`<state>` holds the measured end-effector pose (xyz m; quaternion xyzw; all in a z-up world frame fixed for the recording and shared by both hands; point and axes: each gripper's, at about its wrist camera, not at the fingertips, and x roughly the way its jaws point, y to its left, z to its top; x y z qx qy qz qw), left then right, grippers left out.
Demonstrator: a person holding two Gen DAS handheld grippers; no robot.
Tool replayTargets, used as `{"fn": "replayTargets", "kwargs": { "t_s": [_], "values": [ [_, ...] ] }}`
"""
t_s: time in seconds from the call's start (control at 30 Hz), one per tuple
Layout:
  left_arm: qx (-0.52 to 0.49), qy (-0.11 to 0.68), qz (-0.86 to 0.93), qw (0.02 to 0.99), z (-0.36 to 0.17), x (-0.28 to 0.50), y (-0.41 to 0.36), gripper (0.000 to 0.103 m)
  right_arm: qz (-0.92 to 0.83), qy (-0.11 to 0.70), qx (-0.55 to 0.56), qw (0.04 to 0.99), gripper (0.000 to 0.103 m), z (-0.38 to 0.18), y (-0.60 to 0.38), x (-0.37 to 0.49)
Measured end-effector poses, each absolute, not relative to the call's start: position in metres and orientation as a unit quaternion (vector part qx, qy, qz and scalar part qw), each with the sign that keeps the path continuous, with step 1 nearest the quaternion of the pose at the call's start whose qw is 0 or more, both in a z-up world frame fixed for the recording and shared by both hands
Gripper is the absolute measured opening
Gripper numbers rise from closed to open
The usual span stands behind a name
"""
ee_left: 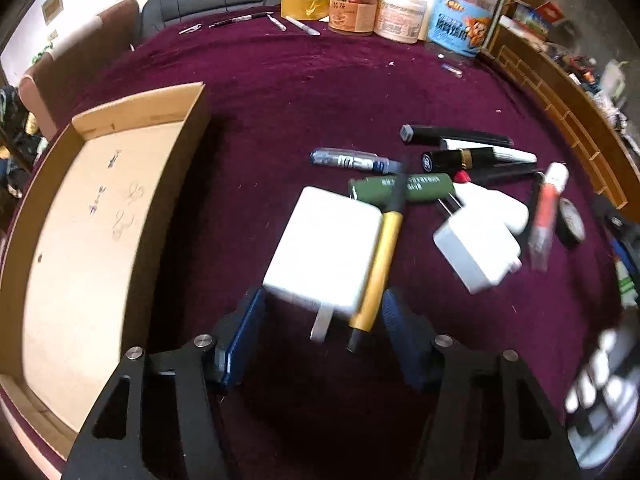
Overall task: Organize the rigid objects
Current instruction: 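Lower the left gripper onto the white charger and close on it, then grasp the yellow-and-black pen with the right gripper while the left gripper lifts the charger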
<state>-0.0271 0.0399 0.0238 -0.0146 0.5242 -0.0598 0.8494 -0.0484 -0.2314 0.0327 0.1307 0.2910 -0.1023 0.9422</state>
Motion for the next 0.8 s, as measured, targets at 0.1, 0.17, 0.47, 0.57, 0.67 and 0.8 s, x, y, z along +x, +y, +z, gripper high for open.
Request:
{"fn": "replayTargets", "kwargs": {
  "t_s": [0.1, 0.17, 0.47, 0.57, 0.67, 0.8],
  "values": [
    [-0.011, 0.506, -0.073, 0.859, 0.033, -0.04, 0.048, 0.055, -0.1, 0.294, 0.137, 0.941, 0.103, 0.031, -0.233, -0.048],
    [0.008, 0.489, -0.067, 0.87, 0.038, -0.042, 0.048, 0.056, -0.1, 0.295, 0.14, 0.94, 0.103, 0.031, -0.234, -0.047],
    [0.063, 0.466, -0.066, 0.88, 0.035, -0.005, 0.037, 0.06, -0.1, 0.301, 0.142, 0.938, 0.103, 0.028, -0.235, -0.046],
    [0.081, 0.485, -0.075, 0.867, 0.024, 0.003, 0.033, 0.057, -0.101, 0.303, 0.145, 0.936, 0.103, 0.028, -0.236, -0.045],
    [0.061, 0.499, -0.093, 0.859, 0.02, 0.002, 0.039, 0.045, -0.1, 0.304, 0.148, 0.936, 0.103, 0.027, -0.237, -0.045],
    [0.049, 0.505, -0.071, 0.859, 0.017, 0.006, 0.049, 0.045, -0.099, 0.306, 0.149, 0.935, 0.103, 0.027, -0.238, -0.045]
  ]
}}
